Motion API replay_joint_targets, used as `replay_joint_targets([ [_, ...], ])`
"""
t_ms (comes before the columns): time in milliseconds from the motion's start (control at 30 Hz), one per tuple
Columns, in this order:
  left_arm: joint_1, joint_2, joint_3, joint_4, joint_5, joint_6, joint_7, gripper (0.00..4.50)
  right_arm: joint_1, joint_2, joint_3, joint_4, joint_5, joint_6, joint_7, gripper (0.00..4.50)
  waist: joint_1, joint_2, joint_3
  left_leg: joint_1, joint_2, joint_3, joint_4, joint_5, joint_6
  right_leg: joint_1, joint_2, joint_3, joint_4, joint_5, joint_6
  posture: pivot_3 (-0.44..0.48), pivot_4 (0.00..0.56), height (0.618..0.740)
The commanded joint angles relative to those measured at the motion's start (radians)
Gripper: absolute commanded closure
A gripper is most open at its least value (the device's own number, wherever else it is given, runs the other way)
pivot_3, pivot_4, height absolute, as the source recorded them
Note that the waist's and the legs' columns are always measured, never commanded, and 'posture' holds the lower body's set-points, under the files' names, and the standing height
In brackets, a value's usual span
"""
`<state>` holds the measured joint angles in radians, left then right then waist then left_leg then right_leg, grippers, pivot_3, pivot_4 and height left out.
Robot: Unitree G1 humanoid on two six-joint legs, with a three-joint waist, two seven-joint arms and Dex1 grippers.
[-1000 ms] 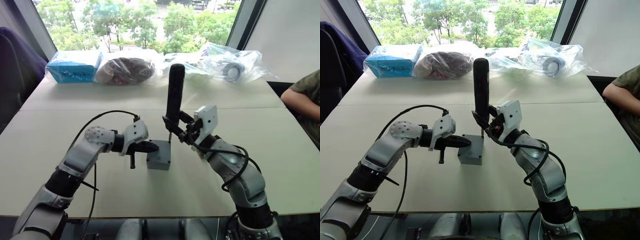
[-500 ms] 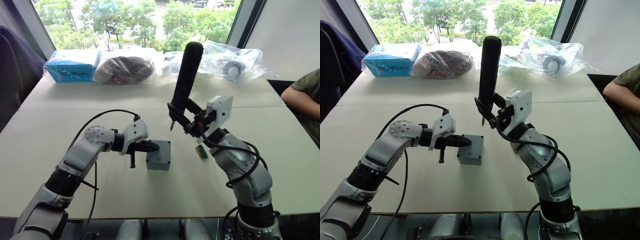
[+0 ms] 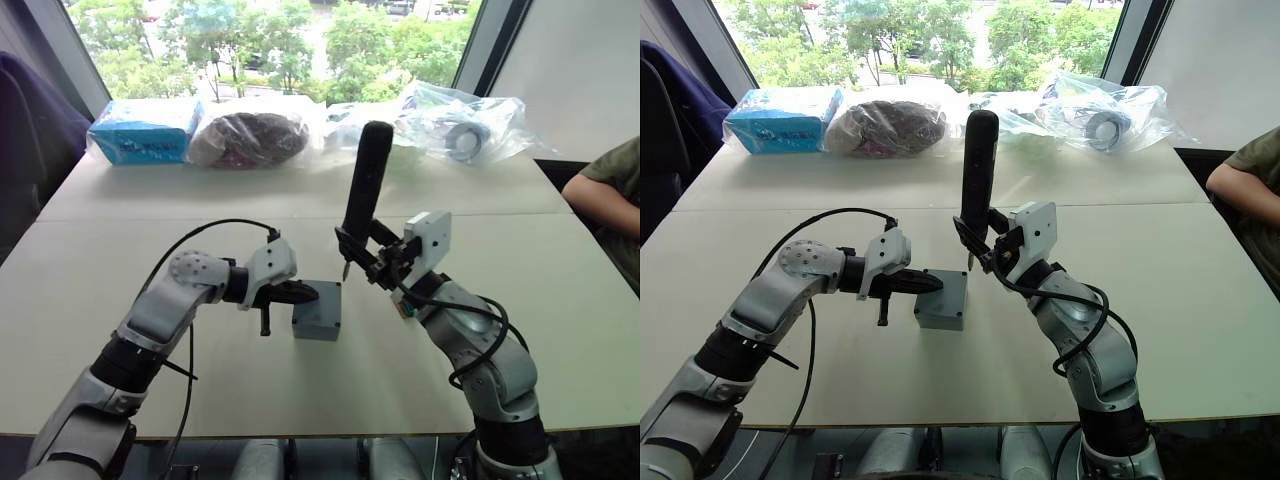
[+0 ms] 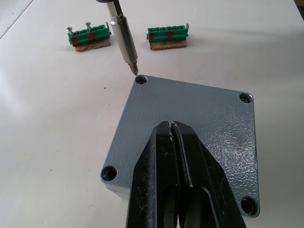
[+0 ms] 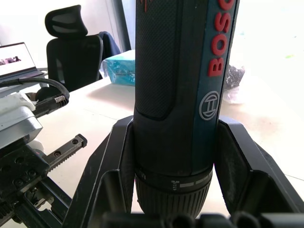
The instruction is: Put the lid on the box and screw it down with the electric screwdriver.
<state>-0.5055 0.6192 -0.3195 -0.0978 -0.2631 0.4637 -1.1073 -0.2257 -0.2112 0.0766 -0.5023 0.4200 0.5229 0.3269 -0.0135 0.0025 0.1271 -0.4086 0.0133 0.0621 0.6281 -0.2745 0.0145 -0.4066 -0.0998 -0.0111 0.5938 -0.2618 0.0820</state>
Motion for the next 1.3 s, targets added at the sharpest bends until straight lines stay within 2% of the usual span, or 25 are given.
replay_joint_targets([
  [33, 0.073, 0.022, -0.089, 0.107, 0.087, 0.046, 0.006, 4.50, -0.006, 0.017, 0.000, -0.045, 0.014, -0.036, 0.008, 2.74, 0.000, 0.000, 0.000, 0.000, 0.000, 0.000, 0.000, 0.000, 0.000, 0.000, 0.000, 0.000, 0.000, 0.000, 0.000, 0.000, 0.150, 0.740],
  [400, 0.070, 0.022, -0.097, 0.115, 0.094, 0.034, 0.003, 4.50, -0.044, 0.044, -0.009, -0.087, 0.045, -0.009, -0.007, 2.74, 0.000, 0.000, 0.000, 0.000, 0.000, 0.000, 0.000, 0.000, 0.000, 0.000, 0.000, 0.000, 0.000, 0.000, 0.000, 0.000, 0.150, 0.740],
  [1100, 0.070, 0.020, -0.095, 0.112, 0.094, 0.037, 0.010, 4.50, 0.008, 0.007, 0.012, -0.018, -0.025, -0.051, 0.032, 2.74, 0.000, 0.000, 0.000, 0.000, 0.000, 0.000, 0.001, 0.001, 0.001, 0.000, 0.000, 0.000, 0.001, 0.000, 0.000, 0.000, 0.150, 0.740],
  [1300, 0.067, 0.018, -0.097, 0.118, 0.095, 0.034, 0.008, 4.50, 0.060, -0.002, 0.059, 0.046, -0.068, -0.060, 0.044, 2.74, -0.001, -0.001, -0.002, 0.001, 0.000, 0.000, 0.001, 0.001, 0.002, 0.001, 0.000, 0.000, 0.001, 0.000, 0.000, 0.000, 0.150, 0.740],
])
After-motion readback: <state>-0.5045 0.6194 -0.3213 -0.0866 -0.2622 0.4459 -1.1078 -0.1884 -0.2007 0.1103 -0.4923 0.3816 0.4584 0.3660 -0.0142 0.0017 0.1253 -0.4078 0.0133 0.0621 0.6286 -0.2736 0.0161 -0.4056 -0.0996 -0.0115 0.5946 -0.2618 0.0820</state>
